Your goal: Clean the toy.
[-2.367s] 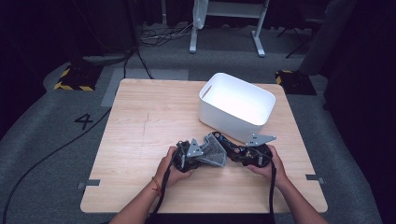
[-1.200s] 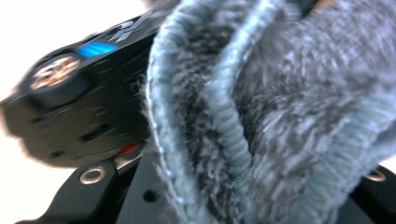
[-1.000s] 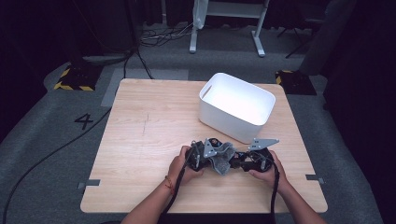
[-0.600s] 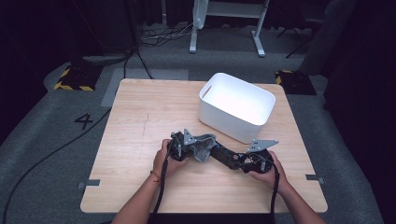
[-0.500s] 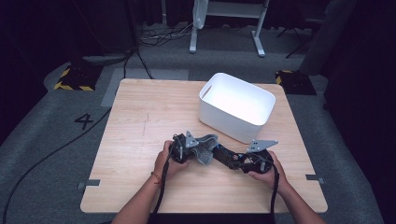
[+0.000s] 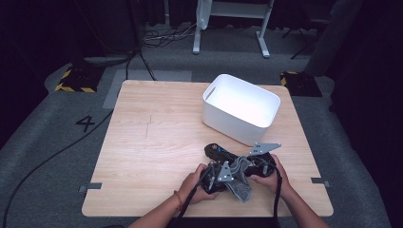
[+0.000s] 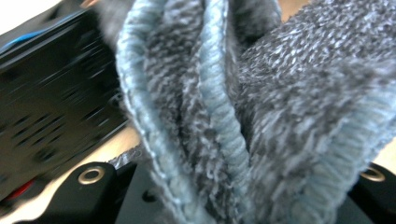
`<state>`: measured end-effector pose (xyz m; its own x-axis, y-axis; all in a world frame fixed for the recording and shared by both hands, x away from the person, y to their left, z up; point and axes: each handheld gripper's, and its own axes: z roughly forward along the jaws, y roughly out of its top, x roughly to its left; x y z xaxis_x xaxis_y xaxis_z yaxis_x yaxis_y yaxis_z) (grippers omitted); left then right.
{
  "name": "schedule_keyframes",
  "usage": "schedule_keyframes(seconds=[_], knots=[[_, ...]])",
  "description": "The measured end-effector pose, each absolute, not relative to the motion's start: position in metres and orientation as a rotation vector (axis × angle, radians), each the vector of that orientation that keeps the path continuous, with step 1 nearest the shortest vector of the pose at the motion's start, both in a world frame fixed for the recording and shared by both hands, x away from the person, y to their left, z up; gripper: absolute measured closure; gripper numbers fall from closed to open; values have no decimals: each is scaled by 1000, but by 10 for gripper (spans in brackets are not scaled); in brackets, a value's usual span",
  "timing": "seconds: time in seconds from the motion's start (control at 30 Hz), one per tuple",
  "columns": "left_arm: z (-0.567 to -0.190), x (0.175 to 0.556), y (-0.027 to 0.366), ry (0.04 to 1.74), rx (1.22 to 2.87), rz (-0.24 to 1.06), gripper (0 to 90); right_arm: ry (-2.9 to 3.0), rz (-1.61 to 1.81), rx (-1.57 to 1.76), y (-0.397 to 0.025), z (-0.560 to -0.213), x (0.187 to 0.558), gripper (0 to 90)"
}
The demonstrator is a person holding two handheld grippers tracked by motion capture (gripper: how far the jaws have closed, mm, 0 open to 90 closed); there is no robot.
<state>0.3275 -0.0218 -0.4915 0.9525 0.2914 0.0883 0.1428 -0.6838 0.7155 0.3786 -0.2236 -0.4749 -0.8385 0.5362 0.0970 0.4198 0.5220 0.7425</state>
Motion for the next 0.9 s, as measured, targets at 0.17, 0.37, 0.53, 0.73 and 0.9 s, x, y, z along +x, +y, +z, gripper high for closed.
schedule_keyframes(seconds=[0.17,0.37,0.53,0.73,0.9], knots=[[-495,340,-19,367,2326,288,773,2633,1243,835,-225,-475,378,587],[-493,361,7,486,2309,323,769,2630,1235,834,-228,-475,378,587],[-492,378,36,623,2274,389,767,2627,1221,833,-229,-474,377,586],[-489,400,65,771,2240,457,766,2621,1212,829,-230,-474,376,584],[-487,411,85,856,2231,471,767,2631,1194,777,-231,-474,374,585]])
